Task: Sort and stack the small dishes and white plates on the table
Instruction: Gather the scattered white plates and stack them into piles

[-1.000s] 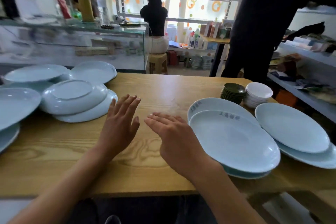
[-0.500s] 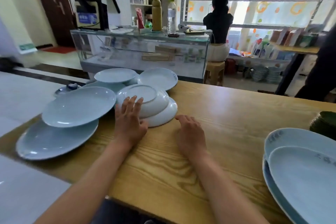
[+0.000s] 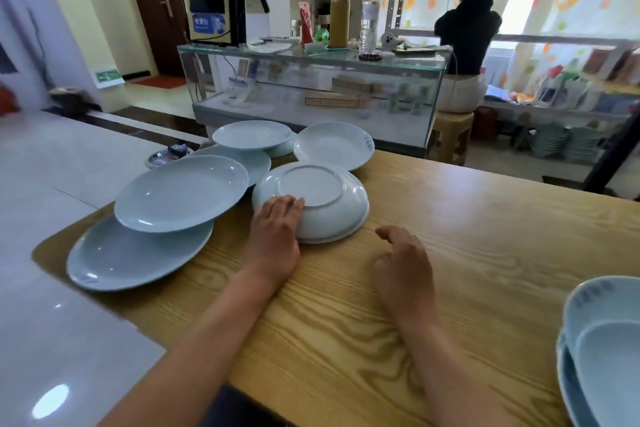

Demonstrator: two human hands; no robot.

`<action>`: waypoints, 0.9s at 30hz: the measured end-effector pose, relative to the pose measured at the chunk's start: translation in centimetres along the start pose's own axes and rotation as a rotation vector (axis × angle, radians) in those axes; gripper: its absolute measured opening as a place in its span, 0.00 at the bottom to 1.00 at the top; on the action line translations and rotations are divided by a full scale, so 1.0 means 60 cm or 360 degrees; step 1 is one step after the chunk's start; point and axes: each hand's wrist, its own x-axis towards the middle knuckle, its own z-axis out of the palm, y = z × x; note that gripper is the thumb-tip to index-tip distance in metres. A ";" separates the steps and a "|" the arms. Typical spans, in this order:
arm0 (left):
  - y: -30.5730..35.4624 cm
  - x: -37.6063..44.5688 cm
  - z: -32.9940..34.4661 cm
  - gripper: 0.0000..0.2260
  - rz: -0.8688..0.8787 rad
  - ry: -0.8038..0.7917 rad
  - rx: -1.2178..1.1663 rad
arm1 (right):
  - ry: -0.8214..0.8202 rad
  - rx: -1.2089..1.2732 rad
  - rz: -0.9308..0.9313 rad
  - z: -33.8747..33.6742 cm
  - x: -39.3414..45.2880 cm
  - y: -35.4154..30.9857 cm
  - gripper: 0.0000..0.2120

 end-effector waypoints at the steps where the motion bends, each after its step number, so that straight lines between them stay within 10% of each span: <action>1: 0.002 -0.001 -0.001 0.30 0.0016 -0.0003 0.0000 | -0.0001 0.0002 0.0012 0.000 -0.001 0.000 0.26; 27: 0.038 -0.061 -0.054 0.27 0.0533 0.0115 0.0079 | 0.0102 0.0166 0.0117 -0.012 -0.019 0.001 0.23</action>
